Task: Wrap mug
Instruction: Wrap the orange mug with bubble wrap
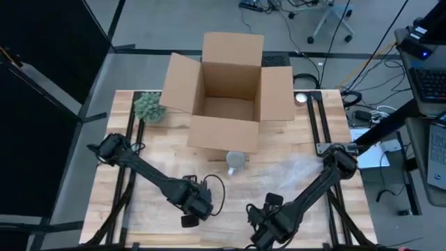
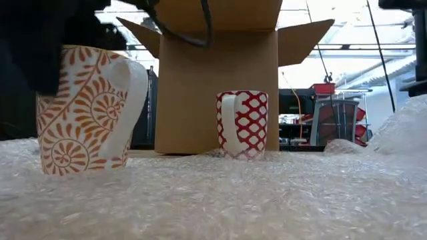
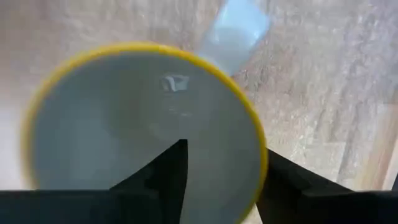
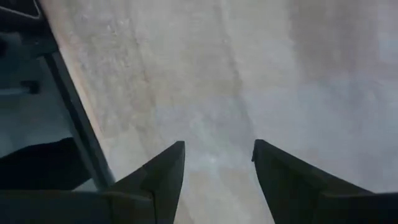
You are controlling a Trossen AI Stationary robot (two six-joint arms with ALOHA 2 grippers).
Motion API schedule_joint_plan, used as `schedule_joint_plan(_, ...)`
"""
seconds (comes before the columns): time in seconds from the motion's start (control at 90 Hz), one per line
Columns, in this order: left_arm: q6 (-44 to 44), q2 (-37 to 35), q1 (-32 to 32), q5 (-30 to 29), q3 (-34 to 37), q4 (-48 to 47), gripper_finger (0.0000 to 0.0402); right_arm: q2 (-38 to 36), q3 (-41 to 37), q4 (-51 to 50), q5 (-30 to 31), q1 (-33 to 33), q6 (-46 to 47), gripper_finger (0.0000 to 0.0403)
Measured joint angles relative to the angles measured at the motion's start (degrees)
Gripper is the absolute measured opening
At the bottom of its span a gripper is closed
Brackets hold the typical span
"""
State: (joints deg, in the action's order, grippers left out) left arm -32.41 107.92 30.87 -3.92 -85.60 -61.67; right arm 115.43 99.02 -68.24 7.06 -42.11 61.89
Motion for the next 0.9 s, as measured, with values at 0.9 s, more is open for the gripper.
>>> schedule_joint_plan(0.9, -9.48, -15.55, 9.83, -19.7, -1.11, -12.44, 0.0144, -1.96, -7.44, -2.68, 14.28, -8.83, 43.13, 0.0178)
